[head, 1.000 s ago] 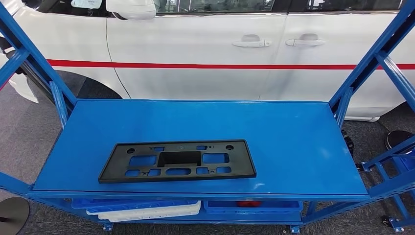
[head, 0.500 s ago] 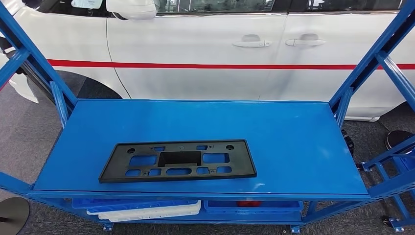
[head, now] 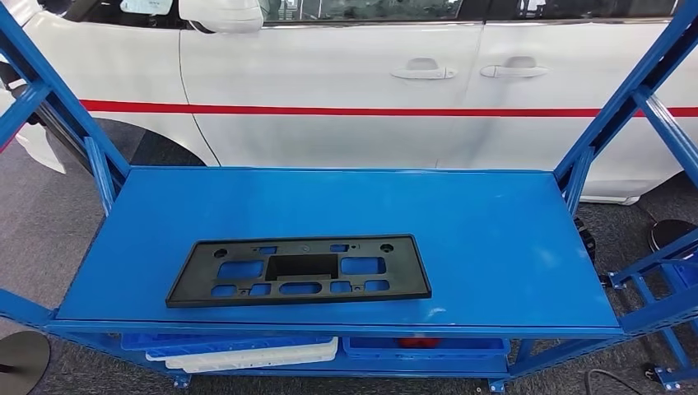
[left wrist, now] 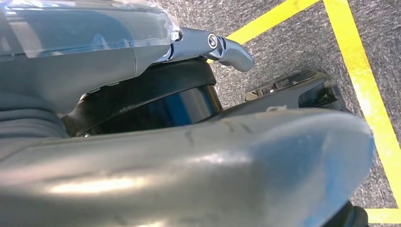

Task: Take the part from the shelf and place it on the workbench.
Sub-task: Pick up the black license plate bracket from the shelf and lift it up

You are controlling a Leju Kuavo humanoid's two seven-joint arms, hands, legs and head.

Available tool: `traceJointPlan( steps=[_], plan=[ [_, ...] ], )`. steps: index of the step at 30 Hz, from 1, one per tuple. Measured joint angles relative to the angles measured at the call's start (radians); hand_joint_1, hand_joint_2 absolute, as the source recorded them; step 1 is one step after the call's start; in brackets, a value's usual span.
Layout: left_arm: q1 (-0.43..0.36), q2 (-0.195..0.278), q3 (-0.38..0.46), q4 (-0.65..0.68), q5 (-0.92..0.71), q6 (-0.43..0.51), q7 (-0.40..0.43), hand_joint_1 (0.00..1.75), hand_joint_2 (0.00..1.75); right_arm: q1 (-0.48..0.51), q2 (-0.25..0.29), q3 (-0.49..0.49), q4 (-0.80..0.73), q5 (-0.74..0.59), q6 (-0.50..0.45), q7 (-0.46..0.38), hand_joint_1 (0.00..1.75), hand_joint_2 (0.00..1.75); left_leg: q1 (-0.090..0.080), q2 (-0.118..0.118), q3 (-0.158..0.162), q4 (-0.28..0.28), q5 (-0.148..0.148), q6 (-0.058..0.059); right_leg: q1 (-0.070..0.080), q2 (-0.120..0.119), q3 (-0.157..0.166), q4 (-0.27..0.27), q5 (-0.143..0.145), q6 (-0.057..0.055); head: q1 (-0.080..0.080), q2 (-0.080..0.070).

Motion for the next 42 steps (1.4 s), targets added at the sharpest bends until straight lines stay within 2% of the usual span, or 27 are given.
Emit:
traceJointPlan(
  steps=[3,8,12,16,20,28,33,37,40,42],
  plan=[
    [0.001,0.000,0.005,0.000,0.005,0.002,-0.002,0.00,0.00,0.024,0.030,0.047,-0.133,0.014,-0.002,-0.043,0.00,1.75,0.000,0.000,0.000,0.000,0.000,0.000,0.000,0.001,0.000,0.000,0.000,0.000,0.000,0.000],
    [0.001,0.001,0.010,0.000,0.006,-0.002,-0.004,0.00,0.00,0.059,0.071,0.119,-0.281,0.010,0.026,-0.069,0.00,1.75,0.000,0.000,0.000,0.000,0.000,0.000,0.001,0.000,0.000,0.001,0.000,0.000,0.000,0.000],
    [0.001,0.002,0.010,0.001,-0.004,-0.010,-0.003,0.00,0.00,0.088,0.096,0.181,-0.394,0.021,0.084,-0.074,0.00,0.00,0.000,0.000,0.000,0.000,0.000,0.000,0.001,0.000,0.000,0.001,0.000,0.000,0.000,0.000],
    [-0.002,0.003,0.010,0.002,-0.018,-0.016,0.007,0.00,0.00,0.108,0.104,0.235,-0.493,0.067,0.149,-0.074,0.00,0.00,0.000,0.000,0.000,0.000,0.000,0.000,0.001,0.000,0.000,0.001,0.000,0.000,0.000,0.000],
    [-0.006,0.004,0.008,0.002,-0.027,-0.026,0.018,0.00,0.00,0.097,0.105,0.269,-0.558,0.142,0.164,-0.074,0.00,0.00,-0.001,0.000,0.000,0.000,0.000,0.000,0.001,0.000,0.000,0.001,0.000,0.000,0.000,0.000],
    [-0.011,0.007,-0.004,0.002,-0.029,-0.039,0.026,0.00,0.00,0.050,0.101,0.341,-0.663,0.296,0.136,-0.074,0.00,0.00,-0.001,0.000,0.000,0.000,0.000,0.000,0.001,0.000,0.000,0.001,0.000,0.000,0.000,0.000],
    [-0.012,0.008,-0.013,0.002,-0.033,-0.041,0.028,0.00,0.00,0.024,0.096,0.422,-0.727,0.431,0.095,-0.074,0.00,0.00,-0.001,0.000,0.000,0.000,0.000,0.000,0.001,0.000,0.000,0.001,0.000,0.000,0.000,0.000],
    [-0.012,0.008,-0.014,0.002,-0.036,-0.042,0.028,0.00,0.00,0.010,0.093,0.471,-0.748,0.493,0.083,-0.074,0.00,1.75,-0.001,0.000,0.000,0.000,0.000,0.000,0.001,0.000,0.000,0.001,0.000,0.000,0.000,0.000],
    [-0.013,0.008,-0.015,0.002,-0.035,-0.043,0.028,0.00,0.00,-0.009,0.083,0.551,-0.739,0.578,0.038,-0.074,0.00,1.75,-0.001,0.000,-0.001,0.000,0.000,0.000,0.003,0.001,0.000,0.002,0.000,0.000,0.000,0.000],
    [-0.014,0.008,-0.019,0.002,-0.036,-0.046,0.028,0.00,0.00,-0.036,0.065,0.657,-0.707,0.655,-0.016,-0.074,0.00,1.75,-0.001,0.000,-0.001,-0.001,0.001,0.000,0.003,0.001,-0.001,0.002,0.000,0.000,0.000,0.000]
  ],
)
